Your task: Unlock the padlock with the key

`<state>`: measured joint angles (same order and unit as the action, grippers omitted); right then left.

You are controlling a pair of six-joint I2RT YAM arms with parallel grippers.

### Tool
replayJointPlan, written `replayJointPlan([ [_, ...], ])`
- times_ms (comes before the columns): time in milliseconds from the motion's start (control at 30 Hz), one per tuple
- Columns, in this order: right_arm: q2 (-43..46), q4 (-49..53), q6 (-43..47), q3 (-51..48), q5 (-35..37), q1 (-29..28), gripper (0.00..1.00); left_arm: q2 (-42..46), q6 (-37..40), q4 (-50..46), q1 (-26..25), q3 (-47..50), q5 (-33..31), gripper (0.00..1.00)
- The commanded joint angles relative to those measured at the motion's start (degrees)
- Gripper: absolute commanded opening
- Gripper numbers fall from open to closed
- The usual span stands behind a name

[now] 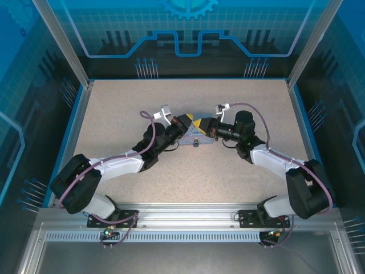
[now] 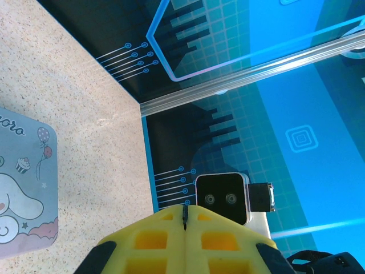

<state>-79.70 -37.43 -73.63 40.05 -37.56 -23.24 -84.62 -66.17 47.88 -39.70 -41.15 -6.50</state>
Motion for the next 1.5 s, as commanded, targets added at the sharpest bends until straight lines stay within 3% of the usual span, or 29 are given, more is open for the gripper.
replayJointPlan([
  [0,0.22,-2.12,-0.08,1.41,0.12,-0.32,0.13,-0.04,-0.89,1.19,-0.93,1.82,-1.47,0.0],
  [433,-0.25,-2.46,-0.63,2.2,0.44,-0.13,0.11,0.51,-1.52,2.35,-1.88,4.4,-3.16,0.0],
  [633,-0.14,-2.51,-0.69,2.2,0.44,-0.05,0.25,0.6,-1.72,2.51,-2.04,4.93,-3.25,0.0],
  [1067,-0.02,-2.63,-0.69,1.46,-0.1,0.0,0.15,0.42,-1.33,2.02,-1.98,4.07,-3.6,0.0],
  [1200,-0.02,-2.56,-0.54,1.34,-0.47,-0.04,0.21,0.4,-0.99,1.85,-2.09,3.54,-3.62,0.0],
  [1467,-0.9,-2.41,-0.43,1.87,-1.41,-0.22,0.21,-0.11,-0.86,1.77,-2.21,2.92,-3.68,0.0],
])
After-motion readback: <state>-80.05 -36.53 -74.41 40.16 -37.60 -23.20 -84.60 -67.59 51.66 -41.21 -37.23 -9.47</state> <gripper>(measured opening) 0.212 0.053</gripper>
